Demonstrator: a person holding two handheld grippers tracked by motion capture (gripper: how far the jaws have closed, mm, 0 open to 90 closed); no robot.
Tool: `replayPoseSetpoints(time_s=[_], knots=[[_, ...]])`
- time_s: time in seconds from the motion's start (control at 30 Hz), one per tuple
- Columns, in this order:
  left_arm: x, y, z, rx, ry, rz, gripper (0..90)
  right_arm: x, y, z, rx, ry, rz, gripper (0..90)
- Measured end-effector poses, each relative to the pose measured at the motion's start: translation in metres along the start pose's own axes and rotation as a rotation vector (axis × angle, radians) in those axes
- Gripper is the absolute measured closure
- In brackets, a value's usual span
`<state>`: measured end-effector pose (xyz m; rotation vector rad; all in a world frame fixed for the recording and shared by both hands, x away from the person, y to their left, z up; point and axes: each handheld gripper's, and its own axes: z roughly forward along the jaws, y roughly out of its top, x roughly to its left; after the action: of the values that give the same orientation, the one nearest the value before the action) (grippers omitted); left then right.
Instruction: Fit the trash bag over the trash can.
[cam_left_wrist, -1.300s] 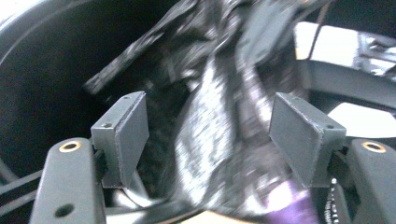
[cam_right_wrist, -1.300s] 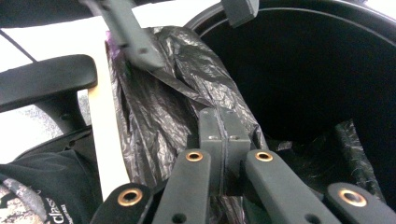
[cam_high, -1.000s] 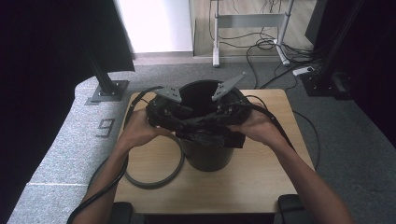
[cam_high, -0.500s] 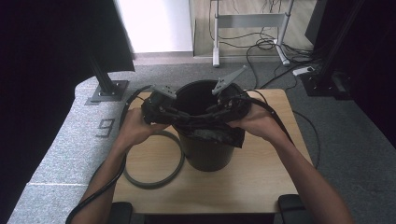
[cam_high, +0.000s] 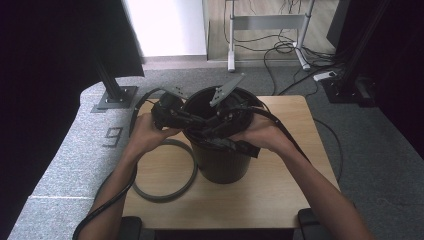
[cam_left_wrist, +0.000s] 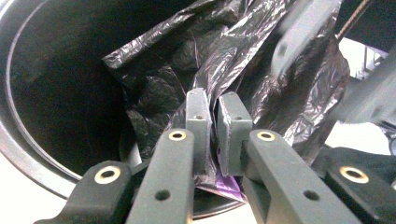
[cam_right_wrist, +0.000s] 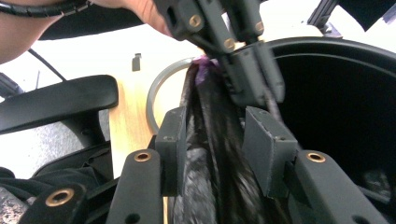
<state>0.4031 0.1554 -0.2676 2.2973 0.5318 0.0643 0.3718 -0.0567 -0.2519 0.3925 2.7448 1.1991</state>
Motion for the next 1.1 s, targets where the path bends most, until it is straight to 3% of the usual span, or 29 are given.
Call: replayPoseSetpoints(time_s=[0.07, 0.13, 0.3, 0.4, 0.77, 1.1], knots=[[0.001, 0.001, -0.001, -0.009, -0.001, -0.009, 83.4, 0.001, 0.001, 0.008, 0.019, 0.009, -0.008, 58.5], [0.001, 0.001, -0.001, -0.016, -0.008, -0.015, 83.5, 0.001, 0.001, 0.014, 0.03, -0.013, -0.011, 60.8], [0.002, -0.001, 0.0, -0.011, 0.008, -0.016, 85.3, -0.001, 0.0, 0.024, 0.074, -0.095, -0.033, 88.4], [0.005, -0.004, -0.003, -0.03, 0.04, -0.022, 87.4, -0.002, -0.003, 0.021, 0.079, -0.111, -0.034, 88.7], [0.027, -0.017, -0.019, -0.083, 0.154, -0.086, 89.8, -0.025, -0.035, -0.025, 0.038, -0.191, 0.05, 88.7], [0.052, -0.029, -0.036, -0.129, 0.236, -0.16, 89.8, -0.059, -0.082, -0.073, 0.003, -0.295, 0.183, 88.6]])
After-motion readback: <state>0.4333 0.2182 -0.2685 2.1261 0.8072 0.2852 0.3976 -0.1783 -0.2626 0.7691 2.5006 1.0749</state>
